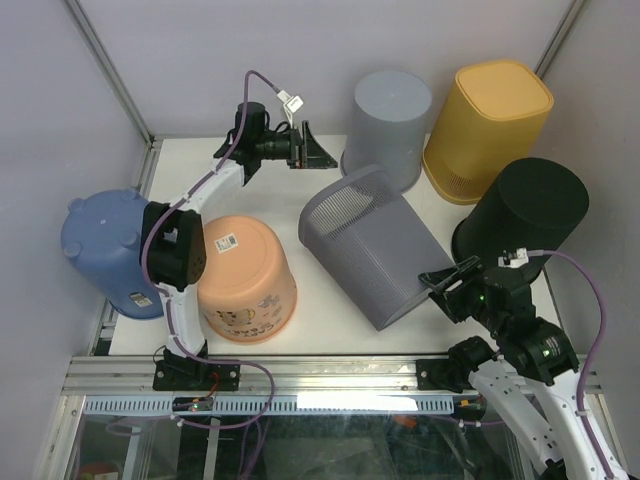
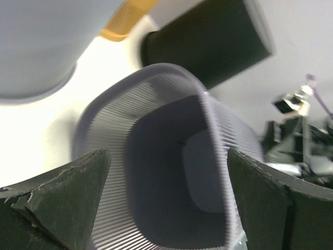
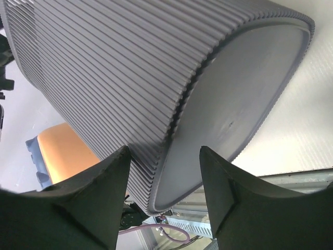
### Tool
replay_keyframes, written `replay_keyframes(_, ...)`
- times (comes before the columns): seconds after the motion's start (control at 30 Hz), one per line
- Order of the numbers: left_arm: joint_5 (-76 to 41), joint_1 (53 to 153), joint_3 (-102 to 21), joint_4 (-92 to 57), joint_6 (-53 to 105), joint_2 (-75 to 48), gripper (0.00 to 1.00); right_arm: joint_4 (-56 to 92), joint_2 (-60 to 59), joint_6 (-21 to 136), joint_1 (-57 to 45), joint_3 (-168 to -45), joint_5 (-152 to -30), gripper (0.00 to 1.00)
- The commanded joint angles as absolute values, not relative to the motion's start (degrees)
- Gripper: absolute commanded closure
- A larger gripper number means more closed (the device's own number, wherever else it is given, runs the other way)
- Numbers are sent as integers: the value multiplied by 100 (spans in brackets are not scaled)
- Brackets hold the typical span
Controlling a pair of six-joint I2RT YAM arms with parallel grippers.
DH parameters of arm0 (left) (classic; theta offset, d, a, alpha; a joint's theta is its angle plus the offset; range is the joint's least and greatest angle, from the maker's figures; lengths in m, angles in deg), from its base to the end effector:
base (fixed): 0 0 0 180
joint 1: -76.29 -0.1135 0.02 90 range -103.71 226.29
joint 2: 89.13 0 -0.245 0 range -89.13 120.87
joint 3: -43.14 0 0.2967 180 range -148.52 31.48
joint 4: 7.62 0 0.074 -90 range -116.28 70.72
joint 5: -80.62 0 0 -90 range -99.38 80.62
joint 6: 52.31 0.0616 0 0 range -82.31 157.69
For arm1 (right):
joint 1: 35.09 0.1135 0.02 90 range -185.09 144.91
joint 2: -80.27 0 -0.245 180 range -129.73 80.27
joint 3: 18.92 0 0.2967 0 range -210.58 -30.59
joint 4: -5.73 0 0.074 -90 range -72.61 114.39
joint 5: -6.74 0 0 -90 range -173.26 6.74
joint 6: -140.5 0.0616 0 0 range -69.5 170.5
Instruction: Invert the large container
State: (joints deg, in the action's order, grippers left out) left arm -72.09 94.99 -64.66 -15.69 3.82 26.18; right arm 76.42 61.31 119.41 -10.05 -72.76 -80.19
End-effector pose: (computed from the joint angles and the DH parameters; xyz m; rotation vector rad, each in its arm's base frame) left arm 0.4725 -0.2177 0.2687 0.5958 1.9194 -1.6098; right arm 0.1297 0.0569 0.2835 0.8999 2.1492 0.8288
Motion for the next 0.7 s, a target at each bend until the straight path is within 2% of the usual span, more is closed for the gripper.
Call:
replay_keyframes(0.0,-5358,9738,-6338,-3648,2168,1708,1,7440,6239,12105,-1010,-7222,-7863,45)
replay_keyframes(0.1,-4630,9916,-6103,-3828,2362,1412,4,7344,6289,12061,-1010,-7228,-7811,55)
replay_keyframes(0.3,-4380,10105,-6137,-4181,2552,1540,10,6881,6261,11692,-1005,-7397,-7777,77)
replay_keyframes(0.4,-4383,10114,-6156,-4261,2581,1684,10,6532,6046,11086,-1006,-7724,-7906,80)
replay_keyframes(0.67,-4165,10127,-6088,-4352,2691,1790,10,6025,5218,9874,-1008,-8830,-8437,83)
